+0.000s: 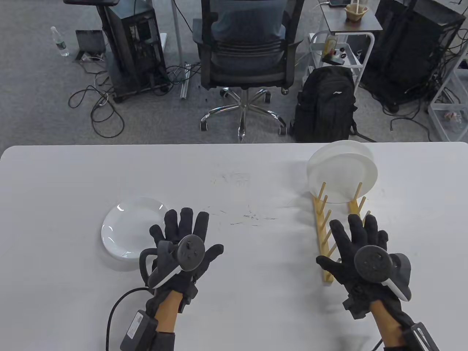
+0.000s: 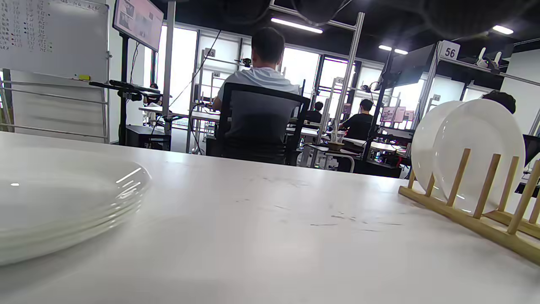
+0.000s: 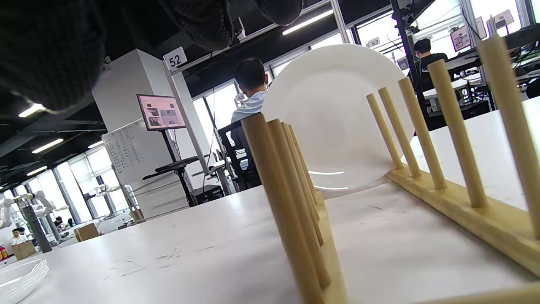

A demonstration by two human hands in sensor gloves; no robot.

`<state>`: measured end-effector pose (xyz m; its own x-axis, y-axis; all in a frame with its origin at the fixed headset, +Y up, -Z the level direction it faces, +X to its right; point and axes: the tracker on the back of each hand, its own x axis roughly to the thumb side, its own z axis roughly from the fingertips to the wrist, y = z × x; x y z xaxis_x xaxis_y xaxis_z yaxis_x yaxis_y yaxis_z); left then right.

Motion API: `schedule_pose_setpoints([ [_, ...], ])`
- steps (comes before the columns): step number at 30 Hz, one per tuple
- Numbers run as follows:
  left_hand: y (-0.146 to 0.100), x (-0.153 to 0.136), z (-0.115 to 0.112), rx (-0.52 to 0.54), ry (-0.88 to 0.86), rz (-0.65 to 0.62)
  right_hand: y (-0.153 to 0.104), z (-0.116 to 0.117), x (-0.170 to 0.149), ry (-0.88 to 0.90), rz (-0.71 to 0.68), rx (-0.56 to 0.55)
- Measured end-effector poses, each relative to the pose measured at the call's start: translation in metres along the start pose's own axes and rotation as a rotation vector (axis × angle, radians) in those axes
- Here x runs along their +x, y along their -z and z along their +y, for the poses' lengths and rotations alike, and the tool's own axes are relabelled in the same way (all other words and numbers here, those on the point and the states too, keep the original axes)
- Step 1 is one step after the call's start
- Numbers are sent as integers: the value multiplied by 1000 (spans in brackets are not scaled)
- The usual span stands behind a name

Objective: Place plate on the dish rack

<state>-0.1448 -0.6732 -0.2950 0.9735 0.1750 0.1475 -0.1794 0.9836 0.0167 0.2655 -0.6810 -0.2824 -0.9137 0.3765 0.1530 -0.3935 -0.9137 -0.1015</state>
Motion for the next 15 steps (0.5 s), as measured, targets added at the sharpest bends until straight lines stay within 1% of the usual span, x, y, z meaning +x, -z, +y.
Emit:
schedule_pose_setpoints([
  [5,1,1,-1,-13,-5,-3,0,0,1,24,12,20],
  [15,2,1,-3,-49,-26,-2,0,1,2,15,19,55],
])
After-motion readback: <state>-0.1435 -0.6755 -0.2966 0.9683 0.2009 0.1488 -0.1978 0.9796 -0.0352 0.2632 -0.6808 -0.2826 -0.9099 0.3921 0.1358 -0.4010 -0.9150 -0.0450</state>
